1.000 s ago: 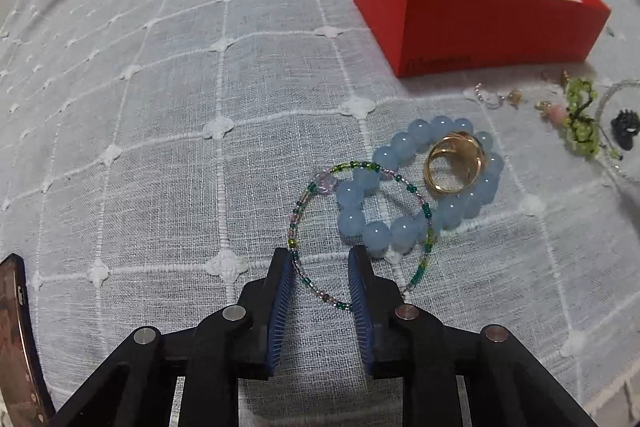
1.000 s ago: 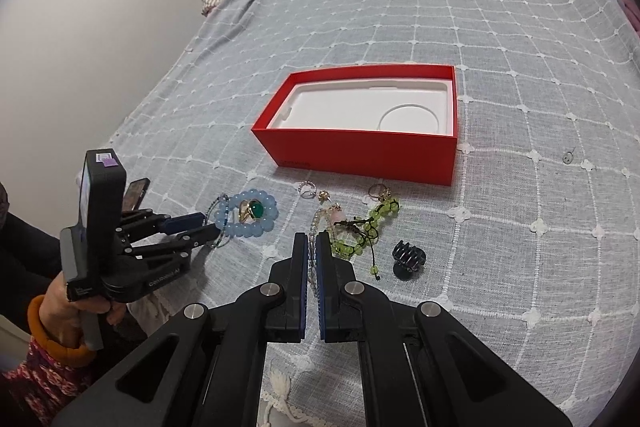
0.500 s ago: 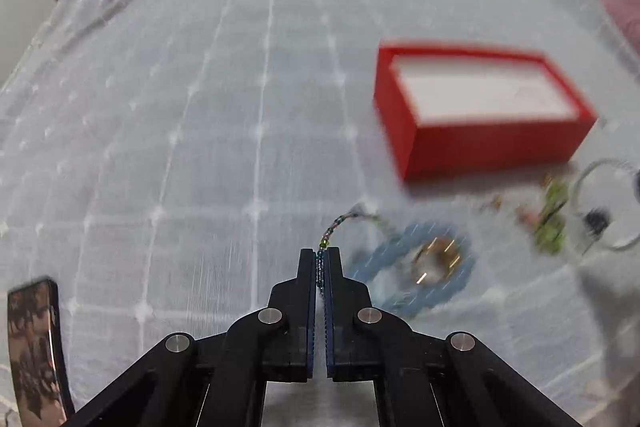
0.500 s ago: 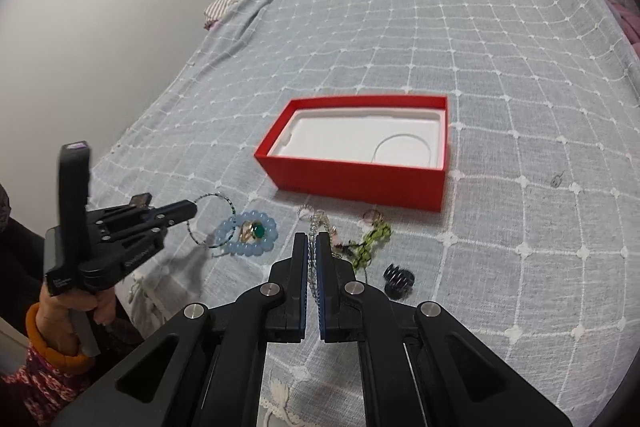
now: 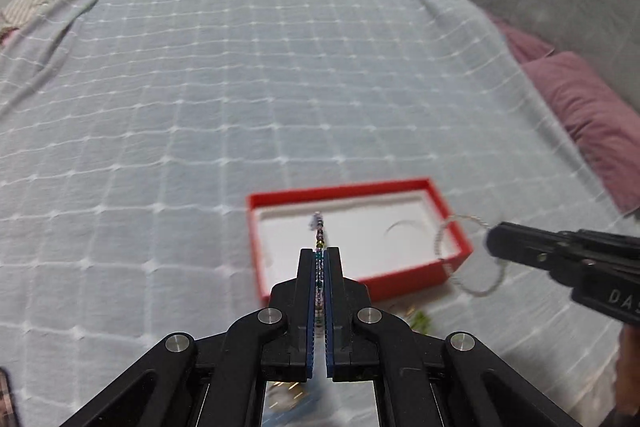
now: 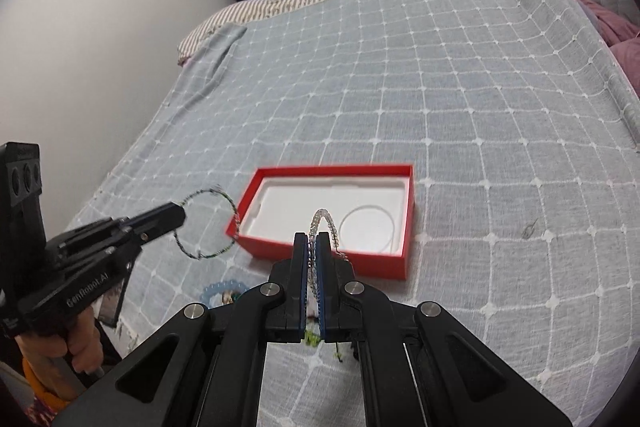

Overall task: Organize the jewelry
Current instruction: 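Lift and carry both held bracelets over the red box with both tools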

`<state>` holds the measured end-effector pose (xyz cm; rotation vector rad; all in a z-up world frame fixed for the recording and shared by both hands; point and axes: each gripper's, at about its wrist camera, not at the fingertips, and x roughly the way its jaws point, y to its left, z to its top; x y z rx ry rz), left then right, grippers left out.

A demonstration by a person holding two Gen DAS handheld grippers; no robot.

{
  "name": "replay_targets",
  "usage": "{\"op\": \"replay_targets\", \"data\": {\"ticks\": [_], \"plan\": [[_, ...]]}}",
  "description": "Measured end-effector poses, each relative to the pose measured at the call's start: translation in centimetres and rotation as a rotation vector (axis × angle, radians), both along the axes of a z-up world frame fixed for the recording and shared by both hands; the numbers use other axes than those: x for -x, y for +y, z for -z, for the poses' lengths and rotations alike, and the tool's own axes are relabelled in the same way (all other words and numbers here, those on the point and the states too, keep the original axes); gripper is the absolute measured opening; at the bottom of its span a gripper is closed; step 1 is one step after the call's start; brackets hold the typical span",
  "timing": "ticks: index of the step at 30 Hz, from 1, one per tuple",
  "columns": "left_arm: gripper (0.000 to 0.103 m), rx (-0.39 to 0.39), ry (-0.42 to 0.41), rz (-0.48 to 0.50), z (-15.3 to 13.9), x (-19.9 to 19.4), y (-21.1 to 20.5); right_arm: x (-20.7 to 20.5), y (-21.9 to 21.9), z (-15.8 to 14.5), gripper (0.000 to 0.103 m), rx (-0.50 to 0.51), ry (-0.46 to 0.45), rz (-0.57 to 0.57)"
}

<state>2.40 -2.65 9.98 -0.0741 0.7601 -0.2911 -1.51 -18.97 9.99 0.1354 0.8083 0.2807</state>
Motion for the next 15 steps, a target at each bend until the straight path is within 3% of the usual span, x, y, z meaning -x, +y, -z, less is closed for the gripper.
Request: {"op": "replay_targets", "data": {"ticks": [8,15], "plan": [[0.001,0.117,0.036,0.035,2.0,-3.0,-1.5,-2.5,0.6,0.6,0.004,0.005,-0.039,0.024],[0.001,0.089,0.093,-0.035,4.8,-5.1,-0.5,-4.6,3.0,3.2,0.004,-0.012,0.022,-0.046]]}}
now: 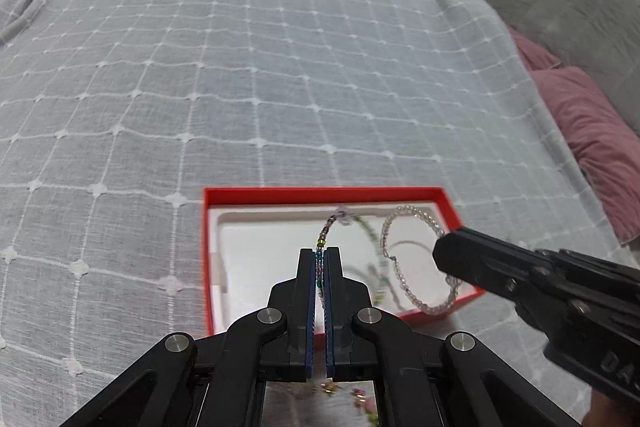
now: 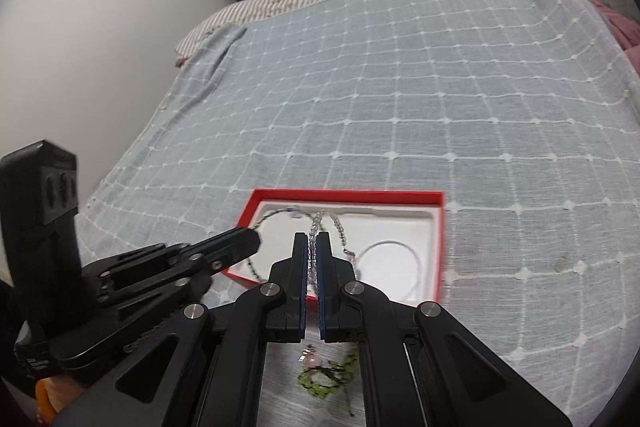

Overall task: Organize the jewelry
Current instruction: 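Lift and carry both held bracelets over the red box with both tools, then lower the bracelets into the box insert and open both tools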

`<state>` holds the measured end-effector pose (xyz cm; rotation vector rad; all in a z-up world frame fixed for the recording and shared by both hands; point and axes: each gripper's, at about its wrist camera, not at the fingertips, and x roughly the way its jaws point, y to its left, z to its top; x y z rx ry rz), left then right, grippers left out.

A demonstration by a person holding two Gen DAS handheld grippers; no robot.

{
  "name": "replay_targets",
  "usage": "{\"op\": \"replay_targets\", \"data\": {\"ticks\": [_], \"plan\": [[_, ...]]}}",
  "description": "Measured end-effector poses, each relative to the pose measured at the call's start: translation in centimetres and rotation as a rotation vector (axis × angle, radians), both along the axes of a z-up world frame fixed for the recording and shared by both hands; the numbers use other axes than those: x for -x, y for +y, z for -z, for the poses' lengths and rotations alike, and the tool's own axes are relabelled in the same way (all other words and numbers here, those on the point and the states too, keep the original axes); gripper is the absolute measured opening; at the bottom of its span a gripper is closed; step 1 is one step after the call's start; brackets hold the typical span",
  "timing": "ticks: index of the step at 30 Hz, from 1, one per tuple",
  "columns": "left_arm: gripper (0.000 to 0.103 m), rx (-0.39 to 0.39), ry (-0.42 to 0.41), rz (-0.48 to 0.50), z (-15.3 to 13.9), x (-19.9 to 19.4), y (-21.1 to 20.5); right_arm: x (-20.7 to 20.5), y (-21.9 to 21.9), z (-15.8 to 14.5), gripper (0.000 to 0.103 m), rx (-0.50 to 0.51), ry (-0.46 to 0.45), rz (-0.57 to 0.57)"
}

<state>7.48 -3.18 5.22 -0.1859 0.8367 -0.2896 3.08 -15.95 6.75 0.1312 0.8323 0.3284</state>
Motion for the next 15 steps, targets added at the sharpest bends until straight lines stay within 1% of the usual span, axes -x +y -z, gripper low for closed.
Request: {"op": "replay_targets", "data": {"ticks": [1,4,7,9,12,15], "plan": [[0.001,-0.006,0.006,-0.011,0.2,-0.2,0.3,-0.1,0.1,0.2,0.004,-0.001,0.001,-0.004],[0.001,-0.040,0.011,-0.032,0.6,-0.5,0.8,-0.7,-0.3,0.9,0.004,0.037,0.007,0.020],[0.001,-0.085,0.005,-0.050,0.8,-0.7,0.9,-1.1,-1.9,1.5,0.003,0.039,0.022,0.052],[0.001,-0.118,0.001,-0.058,1.1,-0.9,0.8,-1.2,-2.9,1.7,0.003,0.059,0.025,0.079],[0.001,-0.140,0.006,-0.056,1.5,-1.2,0.4,-1.3,-3.8,1.8,0.003,0.049,0.030,0.084],[0.001,-0.163,0.008,-0.054,1.9,-1.4,0.0,-1.3,-3.7,1.7,0.003,0.050,0.035,0.076]]}}
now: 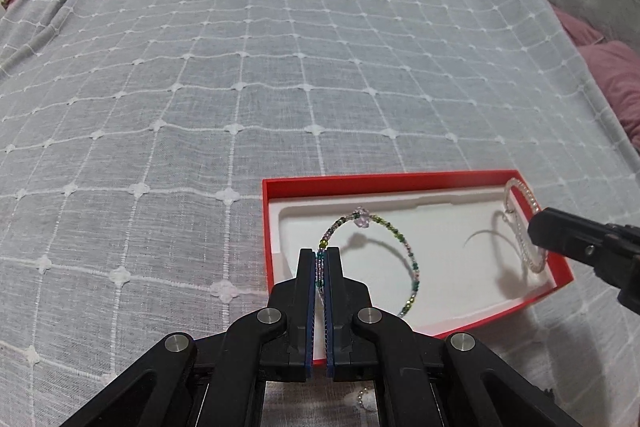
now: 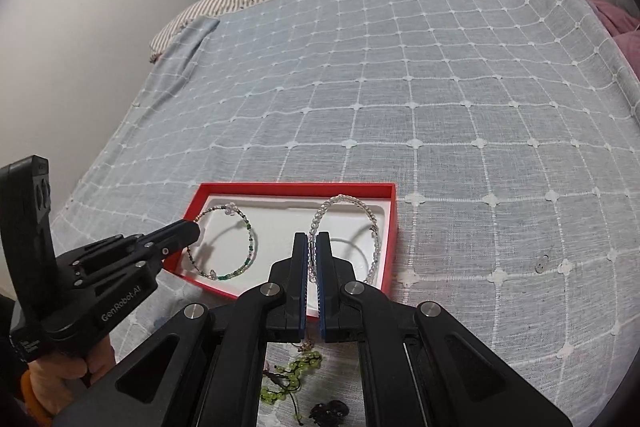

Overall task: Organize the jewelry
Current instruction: 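Lower the bracelets into the box insert and open both tools, then move the left tool to the light-blue bead bracelet while the right approaches the green beaded bracelet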

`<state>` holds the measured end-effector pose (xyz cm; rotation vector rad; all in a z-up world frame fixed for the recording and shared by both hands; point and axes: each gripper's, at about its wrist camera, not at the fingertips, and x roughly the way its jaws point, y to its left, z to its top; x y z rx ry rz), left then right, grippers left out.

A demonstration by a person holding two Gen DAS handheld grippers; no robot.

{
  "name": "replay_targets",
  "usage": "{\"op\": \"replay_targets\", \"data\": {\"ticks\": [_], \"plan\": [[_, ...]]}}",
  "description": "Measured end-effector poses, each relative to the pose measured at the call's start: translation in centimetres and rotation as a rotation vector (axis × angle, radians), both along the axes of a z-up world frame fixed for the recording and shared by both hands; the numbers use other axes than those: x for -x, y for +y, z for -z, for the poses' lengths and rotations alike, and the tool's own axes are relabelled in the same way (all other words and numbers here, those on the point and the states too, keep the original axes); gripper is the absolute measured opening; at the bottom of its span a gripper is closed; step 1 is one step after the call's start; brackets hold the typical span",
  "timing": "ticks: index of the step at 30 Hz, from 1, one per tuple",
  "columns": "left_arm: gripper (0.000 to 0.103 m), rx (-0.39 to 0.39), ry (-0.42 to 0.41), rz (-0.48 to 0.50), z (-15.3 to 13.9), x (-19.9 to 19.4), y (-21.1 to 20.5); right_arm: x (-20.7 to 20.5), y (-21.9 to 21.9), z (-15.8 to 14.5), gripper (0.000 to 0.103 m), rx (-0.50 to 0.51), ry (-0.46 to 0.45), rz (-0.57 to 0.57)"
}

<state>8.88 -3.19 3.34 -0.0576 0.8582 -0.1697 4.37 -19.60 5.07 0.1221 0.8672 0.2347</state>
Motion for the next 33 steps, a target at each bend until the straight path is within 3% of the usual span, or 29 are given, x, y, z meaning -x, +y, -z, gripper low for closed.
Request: {"op": "replay_targets", "data": {"ticks": [7,11,13,18,26,33], "plan": [[0.002,-0.013,0.003,-0.009,0.3,-0.3,-0.1,0.3,2.3,-0.8,0.004,0.022,-0.017,-0.075],[0.005,-0.018,0.000,-0.006,0.2,-0.1,-0.1,-0.4,2.0,0.0,0.005,-0.011,0.024,-0.074],[0.013,-0.020,-0.003,-0.009,0.2,-0.1,-0.1,-0.5,1.8,0.1,0.006,-0.011,0.034,-0.072],[0.028,-0.007,-0.028,-0.006,-0.6,0.4,0.1,-0.1,1.0,-0.5,0.031,-0.034,0.021,-0.061],[0.041,-0.016,-0.071,-0.002,-1.7,2.4,0.5,1.1,-0.6,-2.0,0.032,0.046,-0.001,0.005],[0.049,-0.039,-0.059,0.009,-1.4,3.8,0.9,2.2,-2.1,-1.9,0.032,0.017,0.010,0.033]]}}
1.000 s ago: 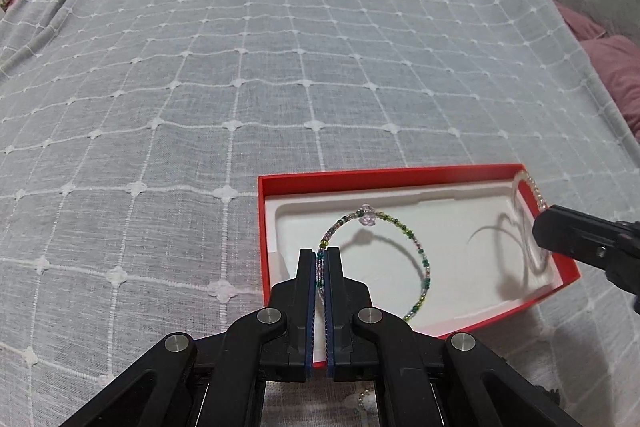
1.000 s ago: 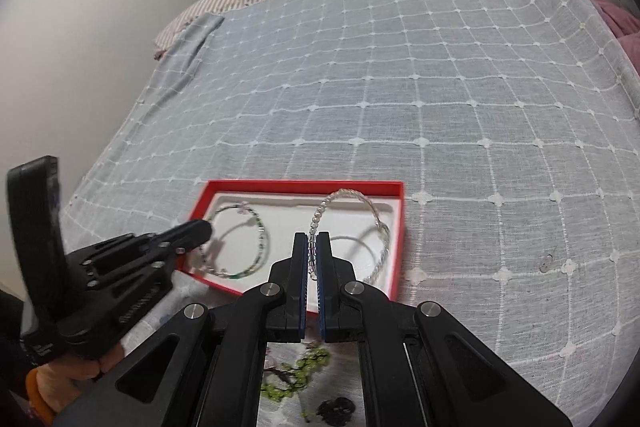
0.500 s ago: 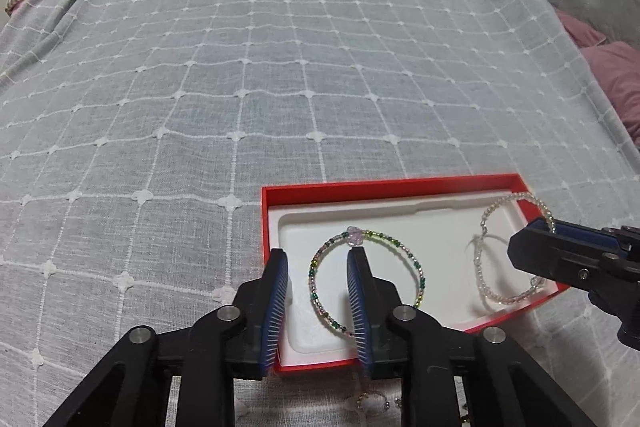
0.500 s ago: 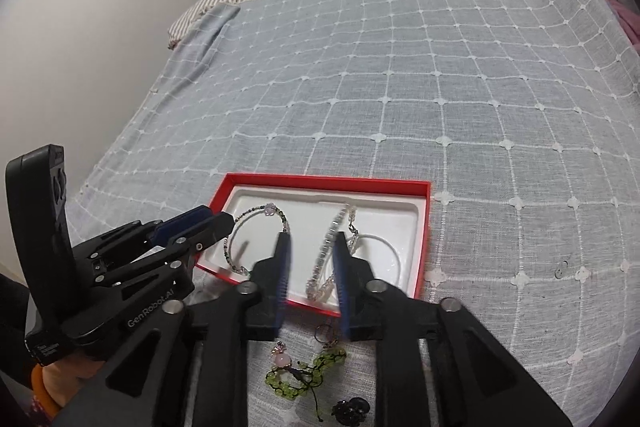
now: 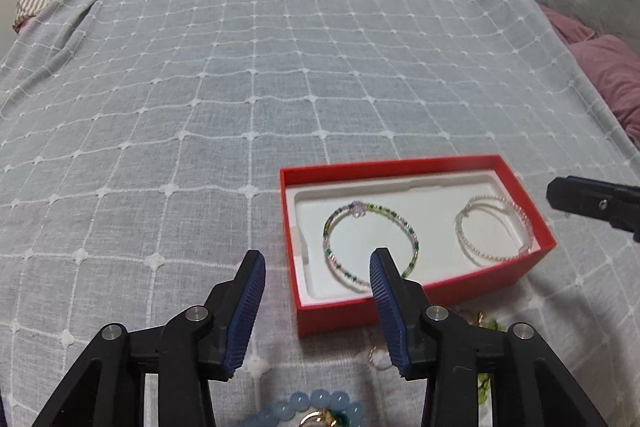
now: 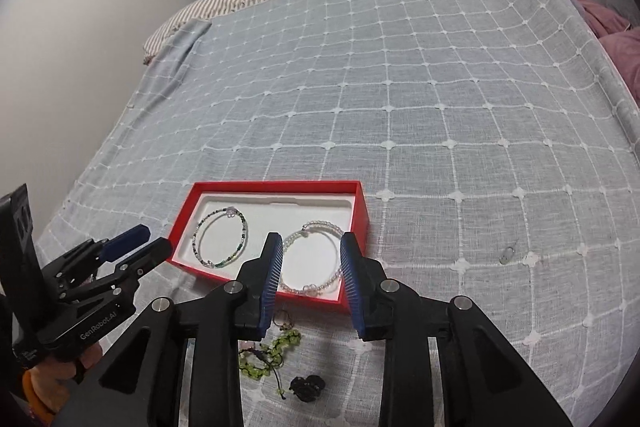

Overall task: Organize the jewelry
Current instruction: 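Move the left tool to the light-blue bead bracelet while the right approaches the green beaded bracelet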

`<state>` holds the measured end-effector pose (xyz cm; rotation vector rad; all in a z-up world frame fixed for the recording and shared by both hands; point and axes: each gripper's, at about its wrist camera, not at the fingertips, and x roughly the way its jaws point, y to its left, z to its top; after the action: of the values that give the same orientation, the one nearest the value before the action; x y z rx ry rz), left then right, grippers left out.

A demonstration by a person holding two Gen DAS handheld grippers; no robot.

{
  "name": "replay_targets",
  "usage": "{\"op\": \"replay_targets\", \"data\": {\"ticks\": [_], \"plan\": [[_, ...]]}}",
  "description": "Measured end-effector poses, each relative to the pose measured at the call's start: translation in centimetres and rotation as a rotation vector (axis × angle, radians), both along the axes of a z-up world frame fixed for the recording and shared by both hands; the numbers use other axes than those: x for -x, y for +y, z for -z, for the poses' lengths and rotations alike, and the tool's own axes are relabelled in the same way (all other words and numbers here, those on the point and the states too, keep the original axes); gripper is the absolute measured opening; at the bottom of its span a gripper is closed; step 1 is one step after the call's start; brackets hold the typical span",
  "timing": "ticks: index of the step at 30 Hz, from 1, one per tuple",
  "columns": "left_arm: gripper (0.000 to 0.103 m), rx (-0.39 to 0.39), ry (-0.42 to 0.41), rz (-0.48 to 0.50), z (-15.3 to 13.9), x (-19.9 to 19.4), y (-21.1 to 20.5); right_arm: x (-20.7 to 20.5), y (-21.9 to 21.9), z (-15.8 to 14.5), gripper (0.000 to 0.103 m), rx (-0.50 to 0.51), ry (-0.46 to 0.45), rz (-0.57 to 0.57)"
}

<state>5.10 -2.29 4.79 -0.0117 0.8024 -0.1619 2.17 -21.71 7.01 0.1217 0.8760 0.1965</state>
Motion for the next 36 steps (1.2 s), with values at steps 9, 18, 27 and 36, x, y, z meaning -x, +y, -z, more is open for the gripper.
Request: {"op": "replay_targets", "data": {"ticks": [9,18,27,36], "plan": [[0.073,-0.007,0.093,0.011,1.5,1.6,1.5,2.2,0.6,1.2,0.056,0.074,0.029,-0.011],[0.085,-0.053,0.143,0.024,3.0,4.0,2.9,5.0,1.6,2.0,0.062,0.143,0.036,-0.055],[0.085,-0.080,0.188,0.037,4.7,6.0,4.5,7.3,1.4,3.9,0.062,0.199,0.066,-0.068],[0.084,-0.008,0.214,-0.006,5.1,6.1,6.1,7.6,1.1,5.9,0.062,0.238,0.123,-0.062]]}}
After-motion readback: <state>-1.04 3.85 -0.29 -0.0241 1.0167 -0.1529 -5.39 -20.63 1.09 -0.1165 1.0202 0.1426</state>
